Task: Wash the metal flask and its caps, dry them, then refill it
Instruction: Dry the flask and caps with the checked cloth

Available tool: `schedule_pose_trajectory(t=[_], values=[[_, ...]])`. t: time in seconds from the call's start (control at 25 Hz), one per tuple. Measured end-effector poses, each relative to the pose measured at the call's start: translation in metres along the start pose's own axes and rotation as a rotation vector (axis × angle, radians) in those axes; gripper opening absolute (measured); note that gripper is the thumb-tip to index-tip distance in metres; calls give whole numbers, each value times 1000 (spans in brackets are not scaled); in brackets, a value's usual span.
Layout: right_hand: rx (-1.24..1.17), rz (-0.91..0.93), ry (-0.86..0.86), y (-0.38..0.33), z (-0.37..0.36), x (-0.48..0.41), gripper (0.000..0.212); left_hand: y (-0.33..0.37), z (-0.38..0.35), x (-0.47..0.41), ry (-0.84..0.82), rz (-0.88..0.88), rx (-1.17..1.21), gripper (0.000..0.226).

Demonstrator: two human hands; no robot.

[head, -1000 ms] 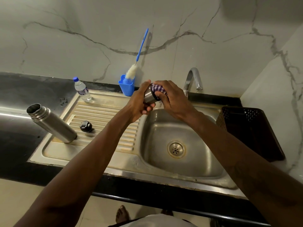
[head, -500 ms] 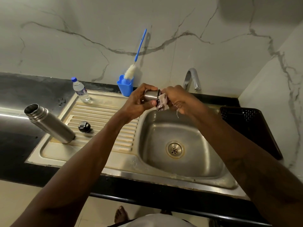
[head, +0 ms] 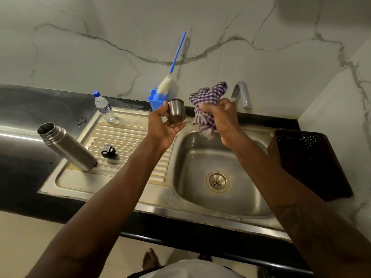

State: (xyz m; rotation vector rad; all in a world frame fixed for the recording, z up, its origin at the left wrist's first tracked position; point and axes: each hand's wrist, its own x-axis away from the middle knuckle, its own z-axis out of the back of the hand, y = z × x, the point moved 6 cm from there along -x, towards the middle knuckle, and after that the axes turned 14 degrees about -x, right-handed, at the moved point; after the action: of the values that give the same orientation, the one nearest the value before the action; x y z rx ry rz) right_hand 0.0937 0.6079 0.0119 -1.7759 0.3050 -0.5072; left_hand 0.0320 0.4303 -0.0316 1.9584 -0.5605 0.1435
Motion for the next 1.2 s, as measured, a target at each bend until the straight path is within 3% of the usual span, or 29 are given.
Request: schedule_pose_trajectory(t=[0.08,0.16,0.28,0.36,0.48,0.64,0.72,0.84,0.96,1.04,1.12,1.2], values=[[174,176,-91,-4,-18,11,61,-1,-9,5,43,20,-47,35],[357,406,-174,-12,-31,22,73,6,-11,4,27,-63,-295,31],[614,806,-172,-24,-36,32,50,17,-10,3,18,-200,-689,17],[709,890,-168,-21,-42,31,41,17,-12,7,14,-233,-731,16],[671,858,-103,-16,-49,29,36,14,-29,21,-65,-304,-694,30],[531,772,-100,-29,-61,28,29,24,-24,15,-141,-392,-667,21],[400,511,-28,-35,-57,8,23,20,-17,13,-185,-389,-604,17],[-77,36,-75,-18,-50,-21,23,12,-14,17,-258,-313,-300,25],[-449,-170,-127,7,-59,-13,43,10,-31,20,-209,-192,79,51],[-644,-159,-70,25,-67,-3,42,10,-42,21,-100,-134,197,50],[-708,-45,22,27,-67,9,27,13,-45,24,-18,-186,93,35],[-515,289,-3,6,-65,18,34,20,-37,24,126,-305,-167,18]])
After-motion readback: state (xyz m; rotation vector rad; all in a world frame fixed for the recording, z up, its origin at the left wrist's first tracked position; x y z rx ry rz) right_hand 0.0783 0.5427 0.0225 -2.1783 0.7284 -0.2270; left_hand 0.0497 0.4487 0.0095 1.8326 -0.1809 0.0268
